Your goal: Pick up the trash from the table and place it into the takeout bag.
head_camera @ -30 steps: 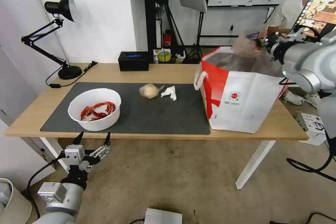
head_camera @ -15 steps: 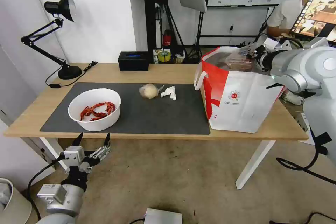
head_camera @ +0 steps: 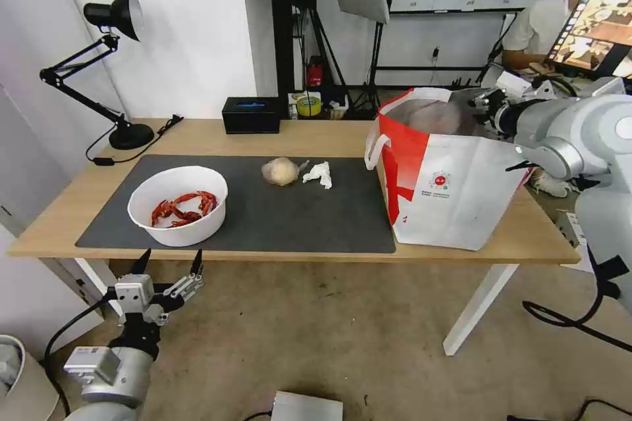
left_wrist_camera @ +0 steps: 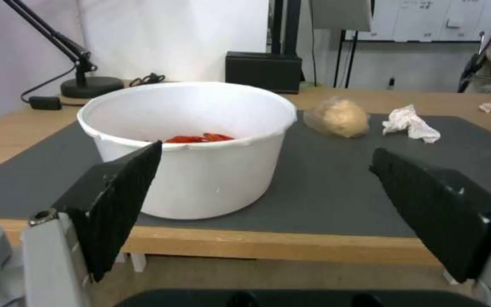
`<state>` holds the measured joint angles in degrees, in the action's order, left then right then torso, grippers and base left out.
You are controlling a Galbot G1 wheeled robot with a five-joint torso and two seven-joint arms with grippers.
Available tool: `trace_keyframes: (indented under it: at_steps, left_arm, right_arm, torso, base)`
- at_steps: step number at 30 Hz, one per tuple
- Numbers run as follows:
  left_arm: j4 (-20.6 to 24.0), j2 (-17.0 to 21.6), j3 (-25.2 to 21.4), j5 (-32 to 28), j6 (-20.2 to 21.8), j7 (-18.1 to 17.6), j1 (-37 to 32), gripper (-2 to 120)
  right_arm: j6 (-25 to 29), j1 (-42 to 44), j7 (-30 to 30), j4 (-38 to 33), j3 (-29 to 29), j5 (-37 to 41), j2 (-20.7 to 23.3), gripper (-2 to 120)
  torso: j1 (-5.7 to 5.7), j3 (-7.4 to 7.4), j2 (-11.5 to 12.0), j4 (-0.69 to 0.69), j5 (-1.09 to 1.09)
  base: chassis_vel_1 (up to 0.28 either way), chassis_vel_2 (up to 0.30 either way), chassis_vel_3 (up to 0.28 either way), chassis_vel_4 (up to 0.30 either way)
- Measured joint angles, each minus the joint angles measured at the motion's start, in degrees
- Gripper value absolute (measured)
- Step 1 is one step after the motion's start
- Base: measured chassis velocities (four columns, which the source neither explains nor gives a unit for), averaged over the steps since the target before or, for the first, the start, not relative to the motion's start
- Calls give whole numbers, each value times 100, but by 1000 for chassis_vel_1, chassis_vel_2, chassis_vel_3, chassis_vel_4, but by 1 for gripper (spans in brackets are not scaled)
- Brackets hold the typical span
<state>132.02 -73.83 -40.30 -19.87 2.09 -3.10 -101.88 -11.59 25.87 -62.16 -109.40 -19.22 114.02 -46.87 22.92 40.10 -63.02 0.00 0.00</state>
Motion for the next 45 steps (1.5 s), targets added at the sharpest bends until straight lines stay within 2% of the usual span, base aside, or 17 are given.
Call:
trace_keyframes:
  at_steps: [1,4,5,7,8,9,11,12,15,16,20,21,27,29,31,38,45]
  left_arm:
    - [0,-2,0,0,0,0,0,100]
    - [1,-18,-8,0,-2,0,9,100]
    - [1,-18,-8,0,-2,0,9,100]
    - [1,-27,-11,0,-3,1,16,100]
    - [1,-27,-11,0,-3,1,16,100]
    - [1,-29,-15,-2,-5,1,27,100]
    - [-7,-30,-27,-9,-10,1,55,100]
    - [-7,-30,-27,-9,-10,1,55,100]
    - [-41,-34,-30,-26,-13,0,98,100]
    - [-41,-34,-30,-26,-13,0,98,100]
    - [-84,-26,-1,-33,-17,-2,138,100]
    - [-84,-26,-1,-33,-17,-2,138,100]
    - [-216,-23,5,-49,-58,-3,222,100]
    - [-228,-19,5,-50,-60,-3,228,100]
    - [-273,-12,35,-52,-74,-3,254,100]
    - [-351,-17,113,-42,-83,-2,326,100]
    - [-444,24,89,-35,-105,6,340,100]
  right_arm:
    - [15,49,148,-47,-24,-68,7,53]
    - [63,375,1123,-311,-104,-542,81,69]
    - [63,375,1123,-311,-104,-542,81,69]
    - [74,660,1918,-537,-122,-994,180,78]
    - [74,660,1918,-537,-122,-994,180,78]
    - [86,920,2550,-721,-126,-1419,267,84]
    - [136,1310,3310,-952,-136,-2135,390,93]
    - [136,1310,3310,-952,-136,-2135,390,93]
    - [339,1988,4242,-1326,-171,-3205,530,100]
    - [339,1988,4242,-1326,-171,-3205,530,100]
    - [708,2743,4915,-1677,-372,-4399,552,100]
    - [708,2743,4915,-1677,-372,-4399,552,100]
    - [1276,3779,5161,-1887,-768,-5588,412,100]
    - [1310,3870,5174,-1894,-807,-5678,392,100]
    - [1503,4344,5237,-1906,-950,-6185,218,100]
    - [1967,4804,5209,-1671,-1040,-7362,-268,100]
    - [2161,5170,5262,-1359,-1180,-8007,-750,100]
  torso:
    - [0,0,0,0,0]
    - [0,0,0,0,0]
    - [0,0,0,0,0]
    - [0,0,0,0,0]
    - [0,0,0,0,0]
    - [-1,0,0,0,0]
    - [-1,0,0,-1,0]
    - [-1,0,0,-1,0]
    - [-1,0,0,0,0]
    - [-1,0,0,0,0]
    - [-1,0,0,0,-1]
    - [-1,0,0,0,-1]
    - [-1,0,0,0,0]
    - [-1,0,0,0,0]
    - [-1,0,-1,-1,0]
    - [-1,0,0,0,0]
    - [0,0,0,1,1]
  base:
    - [0,0,0,0]
    - [0,0,0,0]
    - [0,0,0,0]
    - [0,0,0,0]
    - [0,0,0,0]
    - [0,0,0,0]
    - [0,0,0,0]
    - [0,0,0,0]
    - [0,0,0,0]
    - [0,0,0,0]
    - [0,0,0,0]
    - [0,0,0,0]
    - [0,0,0,0]
    - [0,0,0,0]
    - [0,0,0,0]
    - [0,0,0,0]
    - [0,0,0,0]
